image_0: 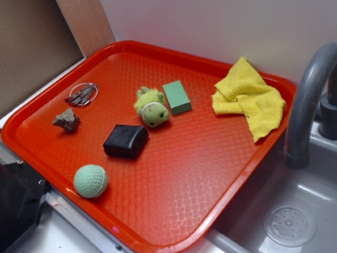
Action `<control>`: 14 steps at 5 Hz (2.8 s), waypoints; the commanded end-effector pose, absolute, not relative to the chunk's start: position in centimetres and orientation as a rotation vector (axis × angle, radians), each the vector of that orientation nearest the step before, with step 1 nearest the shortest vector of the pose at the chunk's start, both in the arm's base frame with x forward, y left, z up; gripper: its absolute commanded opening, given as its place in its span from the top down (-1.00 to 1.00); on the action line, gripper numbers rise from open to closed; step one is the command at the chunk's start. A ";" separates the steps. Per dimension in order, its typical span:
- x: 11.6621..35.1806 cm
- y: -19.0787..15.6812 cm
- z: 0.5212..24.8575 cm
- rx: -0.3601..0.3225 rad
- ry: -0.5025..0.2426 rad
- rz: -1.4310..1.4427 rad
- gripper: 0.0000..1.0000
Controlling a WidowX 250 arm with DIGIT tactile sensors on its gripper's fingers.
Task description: Grab the yellow cloth.
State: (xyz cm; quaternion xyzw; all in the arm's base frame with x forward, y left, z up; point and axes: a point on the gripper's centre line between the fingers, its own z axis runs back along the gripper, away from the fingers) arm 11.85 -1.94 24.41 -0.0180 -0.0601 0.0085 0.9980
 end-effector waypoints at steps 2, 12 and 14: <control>16.9 -5.6 19.6 0.014 -0.069 -0.111 -1.00; 36.7 -18.7 7.9 -0.110 -0.370 -0.433 -1.00; 36.4 -18.4 7.4 -0.156 -0.324 -0.407 1.00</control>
